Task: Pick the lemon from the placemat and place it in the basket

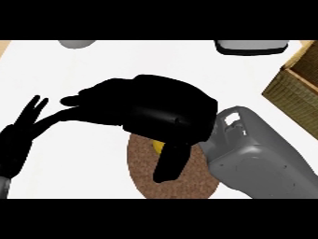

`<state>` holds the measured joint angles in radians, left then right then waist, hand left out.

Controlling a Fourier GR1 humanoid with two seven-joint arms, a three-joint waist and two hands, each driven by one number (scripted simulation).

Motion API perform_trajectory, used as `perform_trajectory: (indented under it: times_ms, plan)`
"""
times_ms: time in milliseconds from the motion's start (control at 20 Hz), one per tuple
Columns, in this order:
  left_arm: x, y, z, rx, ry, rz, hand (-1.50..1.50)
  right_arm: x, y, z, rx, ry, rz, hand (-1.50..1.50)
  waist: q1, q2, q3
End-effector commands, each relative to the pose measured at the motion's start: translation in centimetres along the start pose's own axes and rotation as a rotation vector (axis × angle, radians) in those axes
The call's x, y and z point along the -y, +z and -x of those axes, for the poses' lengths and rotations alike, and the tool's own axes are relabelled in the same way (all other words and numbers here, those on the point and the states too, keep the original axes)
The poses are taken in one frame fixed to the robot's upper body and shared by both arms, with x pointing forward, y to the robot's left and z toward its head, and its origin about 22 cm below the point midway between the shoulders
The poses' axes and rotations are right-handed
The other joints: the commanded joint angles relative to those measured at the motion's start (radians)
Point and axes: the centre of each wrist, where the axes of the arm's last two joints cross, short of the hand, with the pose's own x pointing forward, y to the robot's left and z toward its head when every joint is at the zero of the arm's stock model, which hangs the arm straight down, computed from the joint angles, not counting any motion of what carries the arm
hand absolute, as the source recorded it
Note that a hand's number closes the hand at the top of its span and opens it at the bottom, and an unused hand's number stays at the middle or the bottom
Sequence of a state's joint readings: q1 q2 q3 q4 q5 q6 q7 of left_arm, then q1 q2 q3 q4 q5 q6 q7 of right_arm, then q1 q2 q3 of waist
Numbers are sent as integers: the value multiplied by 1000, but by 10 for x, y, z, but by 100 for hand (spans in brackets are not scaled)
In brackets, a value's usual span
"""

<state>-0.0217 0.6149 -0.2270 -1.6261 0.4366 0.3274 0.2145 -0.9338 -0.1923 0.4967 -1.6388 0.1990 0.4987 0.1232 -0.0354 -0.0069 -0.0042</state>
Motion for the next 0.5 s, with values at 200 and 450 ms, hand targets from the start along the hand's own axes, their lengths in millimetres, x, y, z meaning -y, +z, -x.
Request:
perform_trajectory:
  times_ms: [200, 450]
  plan:
    - [-9, -39, -6, 26, 2, 11, 0, 80, 1, -16, -234, 155, -141, -150, 20, 7, 2]
    - [-1, -47, -8, 47, -18, 20, 0, 115, 3, -1, -252, 86, -334, -150, 27, 6, 3]
